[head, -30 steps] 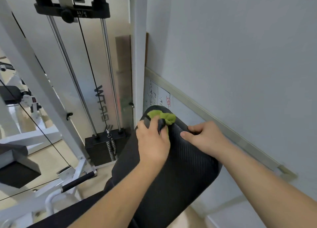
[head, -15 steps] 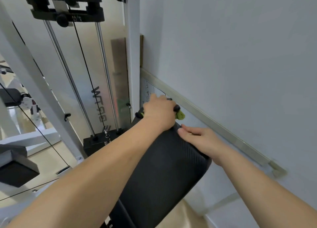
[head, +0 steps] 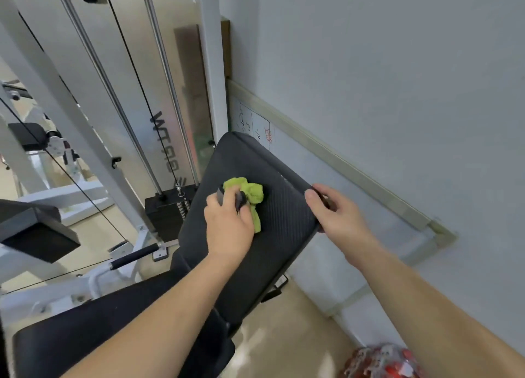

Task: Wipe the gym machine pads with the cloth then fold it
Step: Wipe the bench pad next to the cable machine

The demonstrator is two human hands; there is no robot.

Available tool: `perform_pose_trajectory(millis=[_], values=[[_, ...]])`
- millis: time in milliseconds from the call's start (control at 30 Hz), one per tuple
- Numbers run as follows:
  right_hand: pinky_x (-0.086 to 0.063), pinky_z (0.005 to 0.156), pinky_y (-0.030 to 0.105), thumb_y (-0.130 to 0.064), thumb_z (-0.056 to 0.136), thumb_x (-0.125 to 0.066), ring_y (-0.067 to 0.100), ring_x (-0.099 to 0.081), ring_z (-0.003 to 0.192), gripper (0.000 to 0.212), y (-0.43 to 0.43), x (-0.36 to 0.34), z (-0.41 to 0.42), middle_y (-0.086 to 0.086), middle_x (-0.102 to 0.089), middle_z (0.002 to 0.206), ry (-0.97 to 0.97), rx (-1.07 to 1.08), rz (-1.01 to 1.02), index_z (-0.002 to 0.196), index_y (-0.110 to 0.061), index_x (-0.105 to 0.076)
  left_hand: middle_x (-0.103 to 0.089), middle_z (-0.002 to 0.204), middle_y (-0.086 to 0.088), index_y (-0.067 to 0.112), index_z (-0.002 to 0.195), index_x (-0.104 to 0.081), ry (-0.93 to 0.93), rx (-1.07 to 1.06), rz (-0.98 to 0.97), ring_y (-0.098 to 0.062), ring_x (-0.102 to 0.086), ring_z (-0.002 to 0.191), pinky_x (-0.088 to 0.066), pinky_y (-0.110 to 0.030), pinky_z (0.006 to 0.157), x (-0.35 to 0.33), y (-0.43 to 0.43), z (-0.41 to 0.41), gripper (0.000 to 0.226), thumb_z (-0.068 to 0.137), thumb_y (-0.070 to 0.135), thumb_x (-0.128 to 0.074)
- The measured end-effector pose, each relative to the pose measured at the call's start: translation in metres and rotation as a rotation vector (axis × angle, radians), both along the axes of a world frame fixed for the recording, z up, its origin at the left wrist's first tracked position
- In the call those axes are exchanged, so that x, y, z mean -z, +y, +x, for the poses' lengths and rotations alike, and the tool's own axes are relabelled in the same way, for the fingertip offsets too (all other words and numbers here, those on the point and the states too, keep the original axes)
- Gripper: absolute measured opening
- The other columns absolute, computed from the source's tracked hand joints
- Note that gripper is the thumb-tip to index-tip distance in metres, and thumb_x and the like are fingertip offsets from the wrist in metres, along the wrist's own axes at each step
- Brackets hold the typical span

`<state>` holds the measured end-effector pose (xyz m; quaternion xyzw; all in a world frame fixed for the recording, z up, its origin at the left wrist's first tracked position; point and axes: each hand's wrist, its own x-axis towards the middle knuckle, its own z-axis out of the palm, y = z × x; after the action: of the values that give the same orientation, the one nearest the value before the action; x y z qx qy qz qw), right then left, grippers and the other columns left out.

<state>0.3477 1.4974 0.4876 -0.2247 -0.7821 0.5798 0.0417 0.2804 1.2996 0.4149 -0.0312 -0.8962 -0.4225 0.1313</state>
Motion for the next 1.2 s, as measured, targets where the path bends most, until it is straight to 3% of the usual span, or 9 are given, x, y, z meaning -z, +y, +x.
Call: perform_pose_trajectory(millis=[200,367,533,600,700,833,1000,1100,1200], values=[[-0.052,0.108,0.047,-0.07,0.087,-0.063,0.009,-0.063,0.124,0.063,-0.01,0.019,0.017,-0.015,-0.069,0.13,0.114,0.031,0.015,0.139,-0.035,-0.063,-0.043,0.117,-0.003,0.034,0.126,-0.052,-0.021,0.138,0.148,-0.027,-0.048,0.103,-0.048,-0.038,0.086,0.036,0.05,0.142,0.037,0.09,0.031,-0.052],[-0.06,0.08,0.026,-0.047,0.098,-0.065,0.004,-0.071,0.083,0.027,-0.024,0.031,0.033,-0.014,-0.073,0.08,0.138,0.099,-0.258,0.097,-0.02,-0.066,-0.05,0.117,-0.009,0.024,0.122,-0.063,0.186,0.2,-0.014,-0.028,-0.048,0.096,-0.052,-0.041,0.072,0.016,0.036,0.093,0.035,0.087,0.023,-0.062],[-0.061,0.091,0.038,-0.044,0.099,-0.065,0.018,-0.073,0.101,0.022,-0.036,0.035,0.04,-0.013,-0.075,0.085,0.094,0.142,-0.282,0.107,-0.023,-0.065,-0.049,0.126,-0.011,0.028,0.128,-0.058,0.114,0.114,0.128,-0.031,-0.053,0.108,-0.051,-0.036,0.084,0.053,0.023,0.079,0.041,0.087,0.022,-0.056],[-0.055,0.104,0.043,-0.045,0.096,-0.069,0.01,-0.066,0.11,0.04,-0.04,0.037,0.042,-0.015,-0.069,0.106,0.064,0.166,-0.137,0.13,-0.024,-0.06,-0.045,0.124,-0.006,0.031,0.131,-0.053,-0.041,-0.005,0.172,-0.03,-0.053,0.108,-0.049,-0.036,0.085,0.092,0.006,0.096,0.041,0.091,0.024,-0.055],[-0.038,0.114,0.034,-0.035,0.094,-0.072,0.012,-0.042,0.139,0.076,-0.045,0.033,0.047,-0.004,-0.042,0.151,0.111,0.123,0.494,0.159,-0.023,-0.034,-0.042,0.121,-0.004,0.027,0.135,-0.05,-0.384,-0.176,0.199,-0.034,-0.054,0.11,-0.047,-0.04,0.086,0.138,-0.026,0.112,0.038,0.098,0.024,-0.056],[-0.038,0.115,0.059,-0.021,0.085,-0.077,0.04,-0.04,0.142,0.044,-0.06,0.02,0.017,0.016,-0.053,0.148,0.451,-0.267,1.237,0.128,-0.014,-0.071,-0.047,0.124,-0.012,0.02,0.13,-0.054,-0.529,-0.259,0.247,-0.039,-0.052,0.115,-0.046,-0.045,0.095,0.117,-0.028,0.084,0.03,0.101,0.028,-0.055],[-0.04,0.112,0.063,-0.021,0.082,-0.078,0.045,-0.042,0.14,0.032,-0.077,0.013,-0.045,0.019,-0.056,0.142,0.285,-0.456,1.473,0.112,-0.01,-0.076,-0.048,0.121,-0.009,0.023,0.126,-0.06,-0.061,0.008,0.222,-0.029,-0.048,0.105,-0.045,-0.035,0.086,0.045,-0.011,0.037,0.035,0.092,0.032,-0.06],[-0.043,0.107,0.06,-0.017,0.081,-0.072,0.047,-0.044,0.138,0.032,-0.082,0.017,-0.053,0.022,-0.056,0.139,0.308,-0.495,1.537,0.111,-0.007,-0.074,-0.05,0.127,-0.014,0.028,0.131,-0.06,0.131,0.109,0.076,-0.032,-0.049,0.107,-0.048,-0.037,0.086,0.075,-0.025,0.027,0.046,0.086,0.03,-0.063],[-0.027,0.121,0.059,-0.024,0.087,-0.071,0.043,-0.043,0.141,0.025,-0.088,0.023,-0.061,0.019,-0.057,0.142,0.365,-0.597,1.659,0.107,-0.01,-0.075,-0.047,0.134,-0.016,0.032,0.133,-0.057,-0.071,-0.008,0.096,-0.038,-0.049,0.116,-0.049,-0.043,0.093,0.145,-0.057,0.046,0.051,0.085,0.022,-0.068]])
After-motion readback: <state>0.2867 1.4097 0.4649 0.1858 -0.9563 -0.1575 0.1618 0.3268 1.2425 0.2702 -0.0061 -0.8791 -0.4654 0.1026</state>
